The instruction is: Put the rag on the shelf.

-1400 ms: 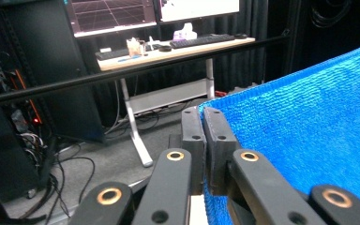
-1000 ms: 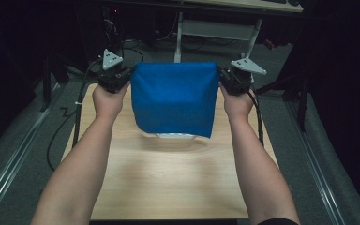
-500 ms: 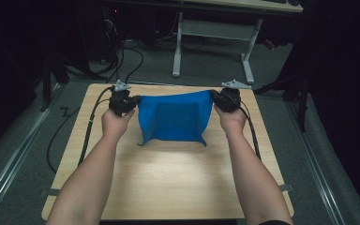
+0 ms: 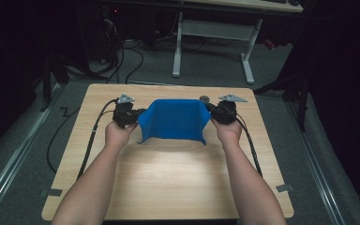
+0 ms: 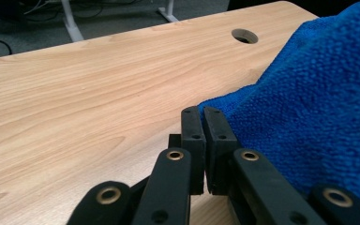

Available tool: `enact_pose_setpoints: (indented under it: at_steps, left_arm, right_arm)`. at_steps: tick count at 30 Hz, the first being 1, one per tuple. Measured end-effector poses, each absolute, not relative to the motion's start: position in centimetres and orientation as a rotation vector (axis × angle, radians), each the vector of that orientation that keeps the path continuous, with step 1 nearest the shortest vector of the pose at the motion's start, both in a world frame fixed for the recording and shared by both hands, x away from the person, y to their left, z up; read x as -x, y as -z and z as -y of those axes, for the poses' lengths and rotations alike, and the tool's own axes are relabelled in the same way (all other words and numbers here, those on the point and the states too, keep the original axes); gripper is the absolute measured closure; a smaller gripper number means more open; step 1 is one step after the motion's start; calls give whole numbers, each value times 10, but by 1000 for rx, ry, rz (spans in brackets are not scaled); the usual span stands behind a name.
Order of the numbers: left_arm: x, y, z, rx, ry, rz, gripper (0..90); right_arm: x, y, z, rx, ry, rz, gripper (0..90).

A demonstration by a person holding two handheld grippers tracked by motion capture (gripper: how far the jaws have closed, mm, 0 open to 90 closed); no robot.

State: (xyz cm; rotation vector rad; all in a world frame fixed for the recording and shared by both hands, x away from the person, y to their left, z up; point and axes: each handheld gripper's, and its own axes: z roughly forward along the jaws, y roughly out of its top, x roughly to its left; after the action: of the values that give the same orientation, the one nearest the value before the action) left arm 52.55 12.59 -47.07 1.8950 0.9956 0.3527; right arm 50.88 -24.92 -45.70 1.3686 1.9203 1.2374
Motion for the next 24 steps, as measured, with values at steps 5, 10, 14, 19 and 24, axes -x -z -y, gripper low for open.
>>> enact_pose_setpoints:
  at_steps: [5, 10, 14, 19, 24]
  left_arm:
    - [-522, 482, -126, -1880, -329, -1000, 882]
    - [-518, 490, -130, -1856, -313, -1010, 881]
    - [-518, 493, -130, -1860, -308, -1015, 879]
    - [-518, 497, -131, -1849, -297, -1028, 877]
    - [-517, 500, -131, -1847, -287, -1034, 876]
  right_arm:
    - [-508, 465, 244, -1358, -1216, -1946, 884]
    - [-505, 472, 243, -1363, -1213, -1944, 884]
    - [-503, 478, 247, -1382, -1207, -1942, 884]
    - [-500, 479, 250, -1384, -1196, -1948, 884]
    - [-495, 482, 252, -1390, -1196, -1944, 883]
